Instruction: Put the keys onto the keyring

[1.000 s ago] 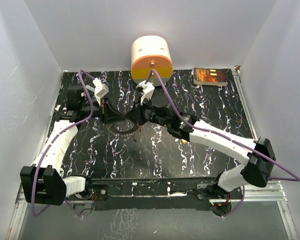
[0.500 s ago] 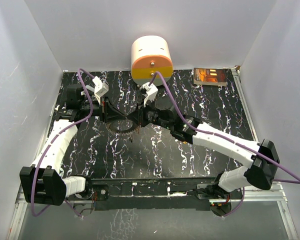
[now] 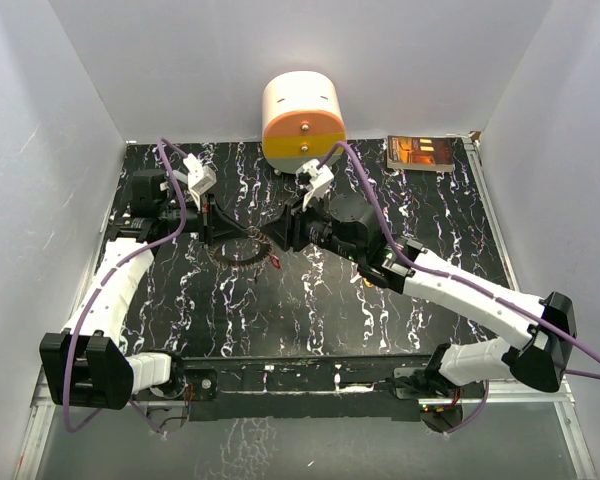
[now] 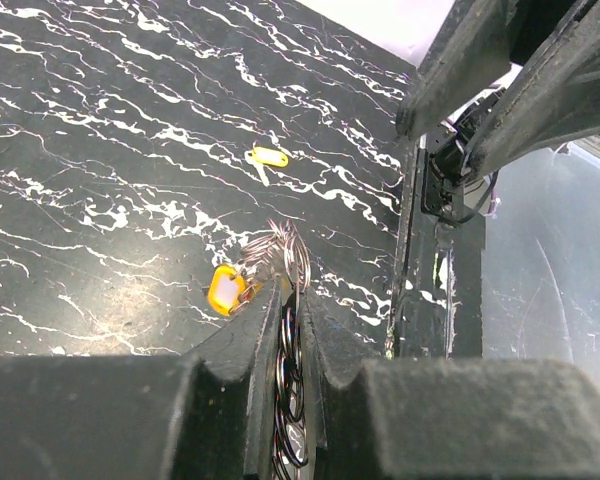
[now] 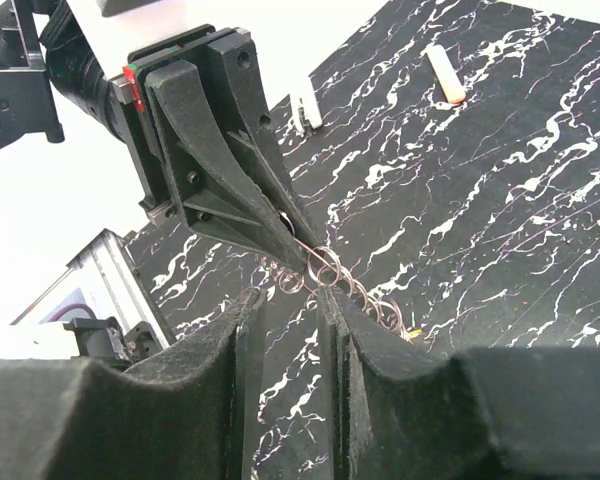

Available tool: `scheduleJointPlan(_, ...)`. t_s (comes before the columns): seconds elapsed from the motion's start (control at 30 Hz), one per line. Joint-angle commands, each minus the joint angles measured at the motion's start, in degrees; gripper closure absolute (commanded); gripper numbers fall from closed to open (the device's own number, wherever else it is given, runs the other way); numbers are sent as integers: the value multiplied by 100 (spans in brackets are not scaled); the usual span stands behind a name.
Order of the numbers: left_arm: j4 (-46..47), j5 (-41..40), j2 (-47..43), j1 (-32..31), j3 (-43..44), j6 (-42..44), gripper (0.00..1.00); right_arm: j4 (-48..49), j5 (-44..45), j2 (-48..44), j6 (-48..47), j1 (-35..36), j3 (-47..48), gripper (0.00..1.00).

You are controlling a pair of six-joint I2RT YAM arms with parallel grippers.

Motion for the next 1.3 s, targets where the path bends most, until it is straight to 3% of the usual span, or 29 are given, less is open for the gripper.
scheduleJointPlan(0.0,-281,339,-52,23,340,350,100,199,4,-73,-289,44,66,66)
scheduleJointPlan(0.47,-1506,665,-172,-21,643,1384,100,148,-1371,324,-975,-268,234,75)
scheduleJointPlan(1.27,-1658,718,-158,-83,662,1546,100,371,-1667,701,-1036,-280,518,75)
